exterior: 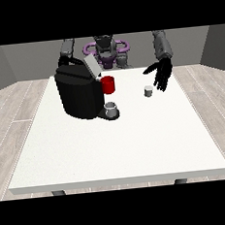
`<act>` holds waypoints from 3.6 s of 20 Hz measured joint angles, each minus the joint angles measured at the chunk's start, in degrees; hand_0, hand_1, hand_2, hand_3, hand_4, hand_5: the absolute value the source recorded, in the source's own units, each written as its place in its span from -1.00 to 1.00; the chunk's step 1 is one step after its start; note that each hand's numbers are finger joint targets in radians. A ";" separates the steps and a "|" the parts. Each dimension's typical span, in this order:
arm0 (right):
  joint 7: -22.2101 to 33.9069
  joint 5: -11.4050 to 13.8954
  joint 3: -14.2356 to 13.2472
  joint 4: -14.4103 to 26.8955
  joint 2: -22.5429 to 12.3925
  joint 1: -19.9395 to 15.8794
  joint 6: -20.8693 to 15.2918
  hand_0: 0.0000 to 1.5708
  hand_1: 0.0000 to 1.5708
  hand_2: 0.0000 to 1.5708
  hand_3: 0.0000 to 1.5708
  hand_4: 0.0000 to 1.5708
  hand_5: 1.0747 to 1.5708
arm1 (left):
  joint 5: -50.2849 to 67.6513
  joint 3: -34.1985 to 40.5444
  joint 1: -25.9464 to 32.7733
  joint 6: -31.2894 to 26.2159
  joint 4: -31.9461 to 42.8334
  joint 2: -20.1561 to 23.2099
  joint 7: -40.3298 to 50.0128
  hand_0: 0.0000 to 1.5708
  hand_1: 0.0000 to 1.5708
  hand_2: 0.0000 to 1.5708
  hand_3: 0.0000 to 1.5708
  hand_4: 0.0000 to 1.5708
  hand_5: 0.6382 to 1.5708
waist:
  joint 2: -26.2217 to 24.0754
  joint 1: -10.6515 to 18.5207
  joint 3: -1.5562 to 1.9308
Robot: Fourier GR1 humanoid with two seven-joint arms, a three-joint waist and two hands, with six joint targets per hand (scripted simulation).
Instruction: Insert the coffee pod into the coffee machine and close the lid
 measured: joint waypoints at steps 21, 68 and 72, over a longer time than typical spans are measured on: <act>-2.81 -1.10 -1.84 9.41 -0.10 -4.64 1.72 -1.00 -1.00 -1.00 -1.00 -1.00 1.00 | -21.07 -7.78 -8.83 14.06 15.60 -3.17 -5.35 0.16 0.16 0.32 0.13 -0.57 1.00 | 1.18 0.08 0.04; -3.33 -0.67 -6.31 18.14 -2.19 -7.31 0.39 -1.00 -1.00 -1.00 -1.00 -0.95 1.00 | -20.22 -0.20 -36.21 -9.95 18.51 -10.17 5.12 0.60 0.60 0.64 0.61 -0.38 1.00 | -8.49 -1.83 0.03; -3.14 -0.72 -6.88 17.53 -2.28 -8.93 -0.24 -1.00 -1.00 -1.00 -1.00 -0.77 1.00 | -20.38 0.50 -39.34 -10.03 18.67 -9.44 5.89 0.53 0.53 0.61 0.61 -0.38 1.00 | -6.41 -2.99 0.03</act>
